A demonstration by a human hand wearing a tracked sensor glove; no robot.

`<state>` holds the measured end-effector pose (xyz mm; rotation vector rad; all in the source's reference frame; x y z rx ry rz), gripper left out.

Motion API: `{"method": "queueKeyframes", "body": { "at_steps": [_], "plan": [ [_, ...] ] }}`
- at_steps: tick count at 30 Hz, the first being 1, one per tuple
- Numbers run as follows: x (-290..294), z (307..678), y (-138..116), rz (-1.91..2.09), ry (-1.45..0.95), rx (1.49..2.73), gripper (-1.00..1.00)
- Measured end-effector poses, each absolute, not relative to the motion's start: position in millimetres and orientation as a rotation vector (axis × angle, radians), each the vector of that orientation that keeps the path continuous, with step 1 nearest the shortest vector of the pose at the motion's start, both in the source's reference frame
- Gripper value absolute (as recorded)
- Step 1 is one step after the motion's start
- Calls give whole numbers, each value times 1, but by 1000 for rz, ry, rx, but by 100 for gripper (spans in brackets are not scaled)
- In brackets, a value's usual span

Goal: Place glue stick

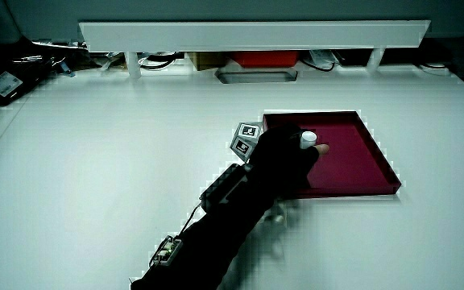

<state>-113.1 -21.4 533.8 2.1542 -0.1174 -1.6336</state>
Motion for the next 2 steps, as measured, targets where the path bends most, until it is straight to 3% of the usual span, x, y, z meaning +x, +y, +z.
{"method": "queueKeyframes", "body": {
  "at_steps": [2],
  "plan": [
    [-115, 528, -20, -1660, -117, 2121, -74]
  ]
}}
